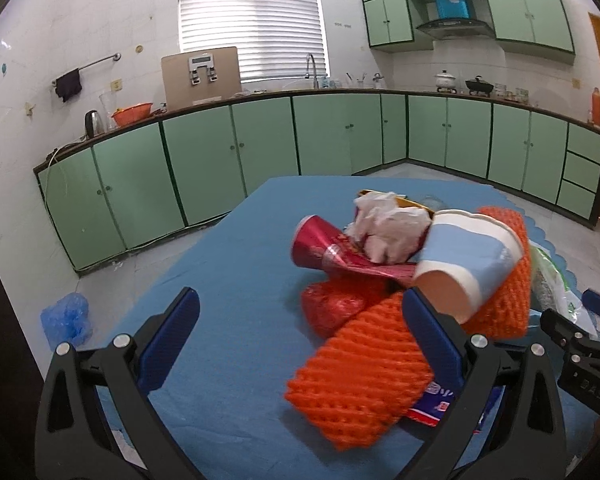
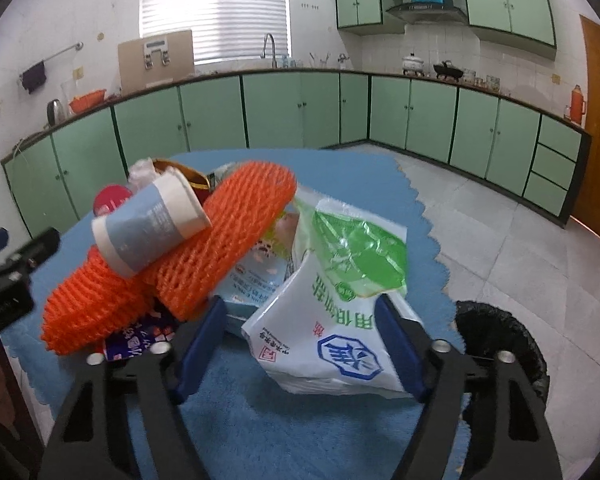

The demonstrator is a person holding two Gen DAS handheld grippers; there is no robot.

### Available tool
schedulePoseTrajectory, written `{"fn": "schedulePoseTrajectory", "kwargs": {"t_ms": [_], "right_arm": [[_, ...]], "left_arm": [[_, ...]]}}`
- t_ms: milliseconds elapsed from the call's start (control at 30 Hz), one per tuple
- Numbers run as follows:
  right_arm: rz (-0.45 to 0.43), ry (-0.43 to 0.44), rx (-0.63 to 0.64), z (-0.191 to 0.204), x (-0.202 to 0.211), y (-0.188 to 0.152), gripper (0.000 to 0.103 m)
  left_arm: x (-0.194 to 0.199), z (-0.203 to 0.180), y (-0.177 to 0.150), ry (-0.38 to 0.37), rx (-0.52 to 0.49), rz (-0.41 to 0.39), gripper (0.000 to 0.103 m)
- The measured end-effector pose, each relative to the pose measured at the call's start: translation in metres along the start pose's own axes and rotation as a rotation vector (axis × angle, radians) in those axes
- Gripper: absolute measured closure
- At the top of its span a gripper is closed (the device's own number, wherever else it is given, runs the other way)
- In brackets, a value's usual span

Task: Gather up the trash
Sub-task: 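Grasp the green-white plastic bag with the right gripper while the left gripper grasps the paper cup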

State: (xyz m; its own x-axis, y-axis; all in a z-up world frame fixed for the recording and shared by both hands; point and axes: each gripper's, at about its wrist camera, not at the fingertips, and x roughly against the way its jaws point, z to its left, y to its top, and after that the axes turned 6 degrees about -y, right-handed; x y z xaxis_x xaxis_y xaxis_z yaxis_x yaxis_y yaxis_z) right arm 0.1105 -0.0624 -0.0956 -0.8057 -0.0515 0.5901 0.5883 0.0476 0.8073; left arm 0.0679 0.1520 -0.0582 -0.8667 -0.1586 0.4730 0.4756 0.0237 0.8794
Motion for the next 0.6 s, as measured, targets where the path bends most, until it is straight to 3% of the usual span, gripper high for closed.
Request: {"fn": "schedulePoseTrajectory", "kwargs": {"t_ms": [67,133,233,433,600], "right_arm": [[0.024,0.006,-0.001,-0.001,-0.005,-0.002,0.047],[0.055,0.029,-0.016,-0.004,-0.009,-0.005,0.065],[0.061,0.046,-0.018,-0.008,-0.008,-0.006,0.076],[0.006,0.07,0.006,-0.015,0.01,-0.001,0.089],[-0.009,0.075,-0.03,-0.034,0.017,0.005,0.091]], "left_arm": [[-0.001,0.001,0.0,-0.006,0.004,0.001,0.005],[0.0,-0.001,0.001,-0.015,0.001,-0.001,0.005],[0.0,-0.009,0.0,-0.043,-0.002,0.0,0.005],[-0.003,-0.036,0.003,-0.135,-0.034,0.003,0.005],[-0.017,-0.055,0.004,-0.182,-0.074,0.001,0.005]]}}
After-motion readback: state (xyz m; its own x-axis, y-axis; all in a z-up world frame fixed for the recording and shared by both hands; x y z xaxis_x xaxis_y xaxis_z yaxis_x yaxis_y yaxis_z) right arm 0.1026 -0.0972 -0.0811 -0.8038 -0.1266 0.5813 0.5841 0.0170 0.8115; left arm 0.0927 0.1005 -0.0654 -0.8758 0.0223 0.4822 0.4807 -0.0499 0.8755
